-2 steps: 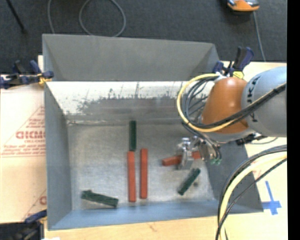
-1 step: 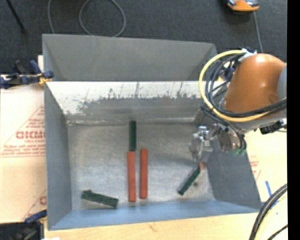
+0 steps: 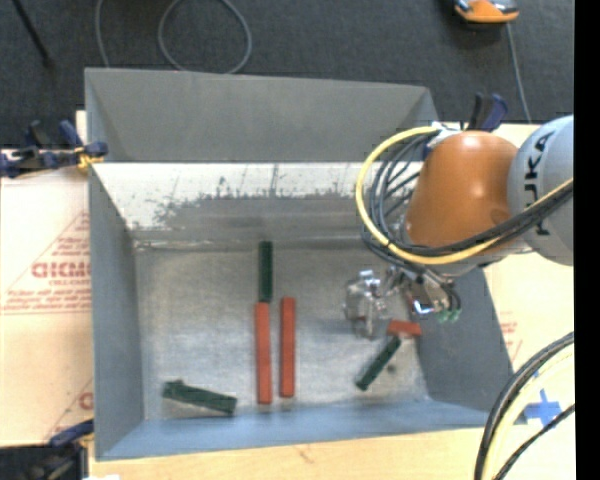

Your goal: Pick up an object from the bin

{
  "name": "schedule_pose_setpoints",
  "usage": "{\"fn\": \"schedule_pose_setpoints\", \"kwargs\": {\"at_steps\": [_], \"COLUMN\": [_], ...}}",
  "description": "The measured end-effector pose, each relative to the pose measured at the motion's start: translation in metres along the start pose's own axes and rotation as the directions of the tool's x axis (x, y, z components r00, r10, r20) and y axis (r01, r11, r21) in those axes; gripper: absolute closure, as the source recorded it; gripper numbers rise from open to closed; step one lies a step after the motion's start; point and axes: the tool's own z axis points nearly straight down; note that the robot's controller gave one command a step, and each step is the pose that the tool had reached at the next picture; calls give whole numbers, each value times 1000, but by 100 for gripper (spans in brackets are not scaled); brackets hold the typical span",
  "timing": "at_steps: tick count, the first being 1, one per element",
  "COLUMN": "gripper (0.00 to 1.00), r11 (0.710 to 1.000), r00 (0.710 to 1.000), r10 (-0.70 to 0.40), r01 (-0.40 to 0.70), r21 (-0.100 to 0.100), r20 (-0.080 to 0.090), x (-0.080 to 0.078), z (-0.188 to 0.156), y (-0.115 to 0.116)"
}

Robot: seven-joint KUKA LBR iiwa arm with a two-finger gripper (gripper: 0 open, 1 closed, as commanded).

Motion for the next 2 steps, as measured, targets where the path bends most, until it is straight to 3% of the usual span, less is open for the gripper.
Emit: {"fn": "schedule_pose_setpoints", "kwargs": {"at_steps": [1, 2], "gripper": [100, 100], "r11": [1000, 999], "r00": [1000, 999], "r10": [-6, 49], "r01": [6, -49], "r21": [10, 3], "r20": [5, -4], "x": [40, 12], "z": [-58, 19], "y": [1, 72]}}
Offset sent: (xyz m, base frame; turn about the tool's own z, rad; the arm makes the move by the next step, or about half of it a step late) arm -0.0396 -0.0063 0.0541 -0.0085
